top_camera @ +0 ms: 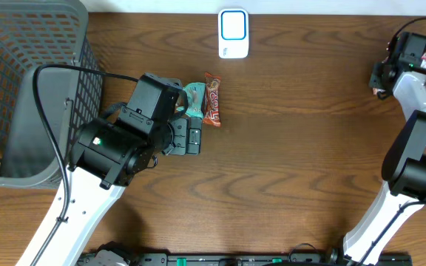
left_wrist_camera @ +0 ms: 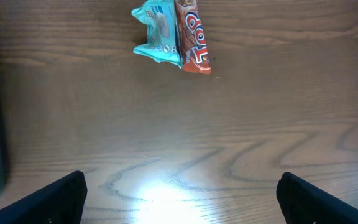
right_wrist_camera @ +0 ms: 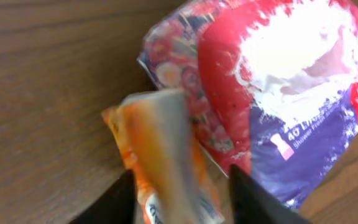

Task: Scan the item barcode
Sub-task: 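Carry the tissue pack right and release it beside the purple box, then reach the right gripper to the brown wafer bar and grasp it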

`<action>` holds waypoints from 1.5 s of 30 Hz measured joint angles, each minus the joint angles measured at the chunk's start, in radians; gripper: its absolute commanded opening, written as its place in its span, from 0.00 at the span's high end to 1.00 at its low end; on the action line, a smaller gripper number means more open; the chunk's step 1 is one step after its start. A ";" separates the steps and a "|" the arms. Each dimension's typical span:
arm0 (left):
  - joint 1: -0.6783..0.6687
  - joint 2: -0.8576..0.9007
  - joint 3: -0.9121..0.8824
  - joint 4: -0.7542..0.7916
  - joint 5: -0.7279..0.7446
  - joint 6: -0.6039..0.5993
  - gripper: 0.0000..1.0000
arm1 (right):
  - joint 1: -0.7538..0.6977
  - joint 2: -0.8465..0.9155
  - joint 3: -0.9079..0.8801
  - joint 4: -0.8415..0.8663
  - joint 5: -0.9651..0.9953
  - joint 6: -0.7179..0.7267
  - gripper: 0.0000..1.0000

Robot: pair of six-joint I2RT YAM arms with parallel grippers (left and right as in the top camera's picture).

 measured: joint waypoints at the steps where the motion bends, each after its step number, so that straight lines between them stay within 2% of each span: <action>1: 0.000 0.000 0.000 0.000 0.000 0.000 0.02 | 0.003 0.000 0.012 -0.023 -0.003 0.001 0.30; 3: 0.000 0.000 0.000 0.000 0.000 0.000 0.02 | 0.013 0.000 0.048 -0.085 -0.013 0.010 0.26; 7: 0.000 0.000 0.000 0.000 0.000 0.000 0.02 | 0.039 0.000 0.148 -0.231 -0.061 0.019 0.24; 13: 0.000 0.000 0.000 0.000 0.000 0.000 0.02 | 0.108 -0.023 0.297 -0.366 -0.233 0.031 0.11; 17: 0.000 0.000 0.000 0.000 0.000 0.000 0.02 | 0.167 -0.074 0.325 -0.378 -0.438 0.048 0.06; 18: 0.000 0.000 0.000 0.000 0.000 0.000 0.02 | 0.180 -0.085 0.327 -0.378 -0.492 0.053 0.02; 23: 0.000 0.000 0.000 0.000 0.000 0.000 0.02 | 0.258 -0.098 0.323 -0.398 -0.703 0.082 0.01; 29: 0.000 0.000 0.000 0.000 0.000 0.000 0.02 | 0.399 -0.098 0.243 -0.365 -0.775 0.109 0.01; 34: 0.000 0.000 0.000 0.000 0.000 0.000 0.02 | 0.532 -0.098 0.130 -0.282 -0.715 0.225 0.01; 39: 0.000 0.000 0.000 0.000 0.000 0.000 0.02 | 0.621 -0.098 -0.005 -0.108 -0.671 0.365 0.29; 45: 0.000 0.000 0.000 0.000 0.000 0.000 0.02 | 0.706 -0.098 -0.160 0.043 -0.601 0.547 0.41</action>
